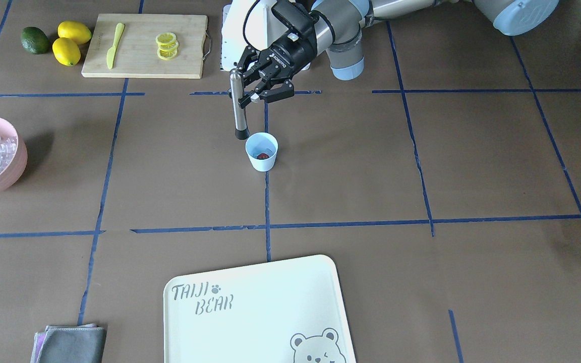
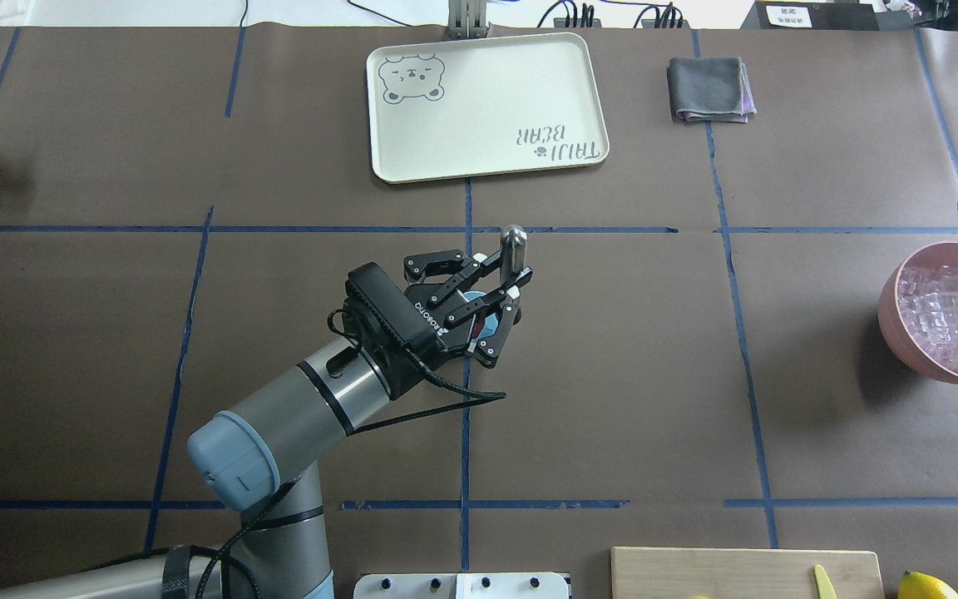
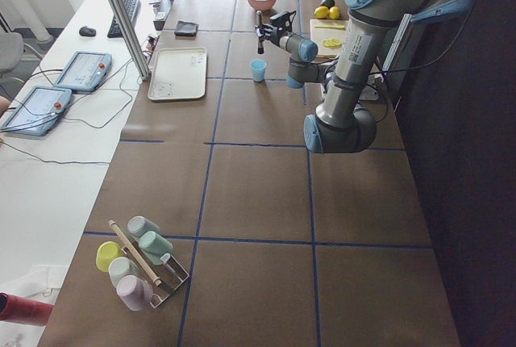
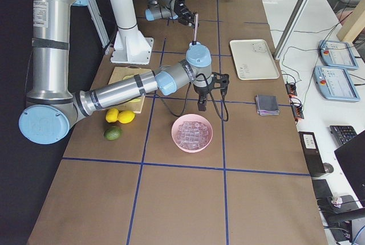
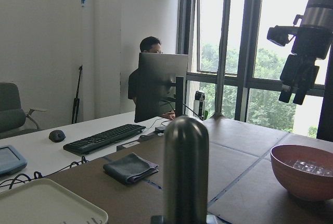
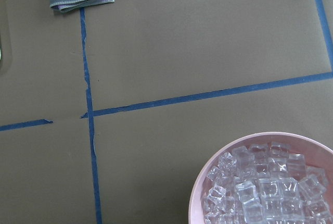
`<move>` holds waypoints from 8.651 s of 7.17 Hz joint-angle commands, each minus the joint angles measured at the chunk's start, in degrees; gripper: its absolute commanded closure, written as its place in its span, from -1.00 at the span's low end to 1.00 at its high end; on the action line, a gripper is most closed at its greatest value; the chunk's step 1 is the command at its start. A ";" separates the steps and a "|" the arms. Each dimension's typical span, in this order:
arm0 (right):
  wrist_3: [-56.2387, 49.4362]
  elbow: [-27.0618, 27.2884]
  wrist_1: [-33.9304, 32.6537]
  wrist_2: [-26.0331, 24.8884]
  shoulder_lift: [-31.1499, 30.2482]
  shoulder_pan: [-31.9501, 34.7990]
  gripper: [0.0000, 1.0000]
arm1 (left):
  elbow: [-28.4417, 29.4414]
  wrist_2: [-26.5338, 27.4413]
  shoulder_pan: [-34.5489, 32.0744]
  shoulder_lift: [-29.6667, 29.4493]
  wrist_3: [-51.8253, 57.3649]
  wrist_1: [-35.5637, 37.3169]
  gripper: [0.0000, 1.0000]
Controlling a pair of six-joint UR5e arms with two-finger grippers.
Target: Mash ice and strawberries in cup
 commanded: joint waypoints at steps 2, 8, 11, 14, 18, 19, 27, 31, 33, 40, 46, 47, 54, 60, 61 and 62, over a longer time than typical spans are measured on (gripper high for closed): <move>0.00 -0.19 0.03 -0.25 -0.06 0.09 -1.00 | -12.37 0.05 -2.57 2.11 -0.92 23.65 1.00; 0.00 -1.07 0.12 -0.52 -0.14 0.09 -1.00 | -13.57 -22.87 -23.34 17.45 -25.33 37.65 1.00; 0.00 -1.24 0.12 -0.61 -0.67 0.09 -1.00 | -12.26 -57.75 -45.40 27.77 -26.07 46.37 1.00; -0.09 -2.12 0.12 -0.26 -0.94 0.09 -1.00 | -12.00 -65.25 -50.91 33.64 -21.45 65.14 0.97; -0.09 -2.74 0.12 -0.17 -0.94 0.09 -1.00 | -7.27 -65.16 -52.06 34.64 -1.20 87.58 0.99; -0.09 -2.74 0.12 -0.25 -0.94 0.09 -1.00 | -4.11 -65.08 -52.06 32.12 -1.20 87.75 0.98; -0.09 -2.47 0.21 -0.34 -0.85 0.09 -1.00 | 8.23 -65.34 -50.66 28.84 -2.07 79.14 0.95; 0.00 -2.65 0.12 -0.34 -0.85 0.09 -1.00 | 8.40 -65.34 -48.63 28.84 -2.07 79.05 0.88; 0.00 -3.00 0.12 -0.34 -0.85 0.00 -1.00 | 8.58 -65.34 -48.63 28.84 -2.07 79.14 0.60; -0.09 -3.53 0.12 -0.34 -0.59 0.00 -1.00 | 8.23 -65.25 -48.63 28.75 -2.07 79.05 -0.40; -27.84 -9.21 -7.59 -0.17 -0.41 7.70 -1.00 | -19.69 -65.43 -58.70 33.58 10.60 96.48 -1.00; -35.17 -11.33 -10.40 -0.08 -0.24 10.08 -1.00 | -20.24 -65.77 -63.00 33.85 12.93 97.67 -1.00; -44.56 -15.13 -18.16 0.27 0.12 14.42 -1.00 | -5.93 -76.15 -75.08 36.57 31.24 94.17 -1.00; -44.65 -15.39 -17.55 -0.07 -0.15 14.50 -1.00 | -6.45 -74.66 -75.09 36.22 24.58 94.08 -1.00; -44.74 -15.13 -16.85 -0.34 -0.06 14.50 -1.00 | -6.71 -73.52 -75.09 36.13 23.08 93.99 -1.00; -44.91 -15.04 -16.58 -0.86 -0.14 14.50 -1.00 | -6.71 -71.34 -75.09 35.96 23.15 92.60 -1.00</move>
